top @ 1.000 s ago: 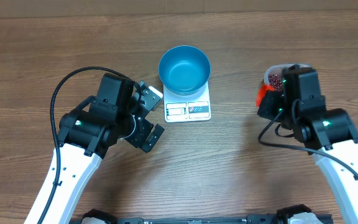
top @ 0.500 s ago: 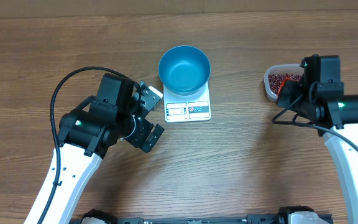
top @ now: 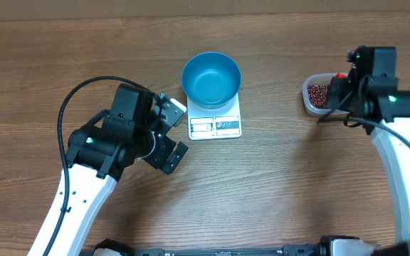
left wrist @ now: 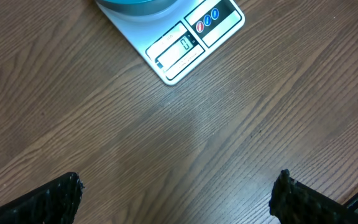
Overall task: Scoop item into bowl and weigh 150g on scale
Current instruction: 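Move the red cup over the bean tub with the right gripper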
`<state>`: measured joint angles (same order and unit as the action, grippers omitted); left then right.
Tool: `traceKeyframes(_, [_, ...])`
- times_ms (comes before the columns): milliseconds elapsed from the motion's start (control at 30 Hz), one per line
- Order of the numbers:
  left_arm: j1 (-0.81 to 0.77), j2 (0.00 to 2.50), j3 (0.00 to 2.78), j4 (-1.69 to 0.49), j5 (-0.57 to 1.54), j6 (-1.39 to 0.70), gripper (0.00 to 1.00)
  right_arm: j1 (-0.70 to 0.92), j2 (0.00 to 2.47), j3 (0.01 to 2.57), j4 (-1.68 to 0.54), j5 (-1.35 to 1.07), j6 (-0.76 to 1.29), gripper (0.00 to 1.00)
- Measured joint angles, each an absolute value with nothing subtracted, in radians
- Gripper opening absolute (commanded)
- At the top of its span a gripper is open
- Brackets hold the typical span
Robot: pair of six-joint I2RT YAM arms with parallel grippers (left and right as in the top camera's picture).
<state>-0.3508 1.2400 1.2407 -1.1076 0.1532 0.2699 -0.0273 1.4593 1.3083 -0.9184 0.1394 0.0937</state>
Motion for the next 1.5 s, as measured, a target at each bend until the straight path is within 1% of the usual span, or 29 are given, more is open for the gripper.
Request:
traceKeyframes(133, [-0.351,1.24,1.241,-1.107,0.154,0.27,1.0,-0.027,1.546,1.308,-0.9,0.222,0.065,0.04])
traceKeyframes(333, [-0.351,1.24,1.241,-1.108,0.154,0.27,1.0,-0.027,1.583,1.308,-0.843,0.281,0.0,0.04])
traceKeyframes(767, [-0.351,1.24,1.241,-1.107,0.154,0.27,1.0,-0.027,1.583,1.308,-0.845,0.286,-0.085,0.04])
traceKeyframes(1100, [-0.351,1.24,1.241,-1.107,0.154,0.27,1.0,-0.027,1.588,1.309,-0.832,0.288,-0.109,0.04])
traceKeyframes(1500, [-0.351,1.24,1.241,-1.108,0.153,0.27,1.0,-0.027,1.727,1.309,-0.777,0.298,-0.125,0.04])
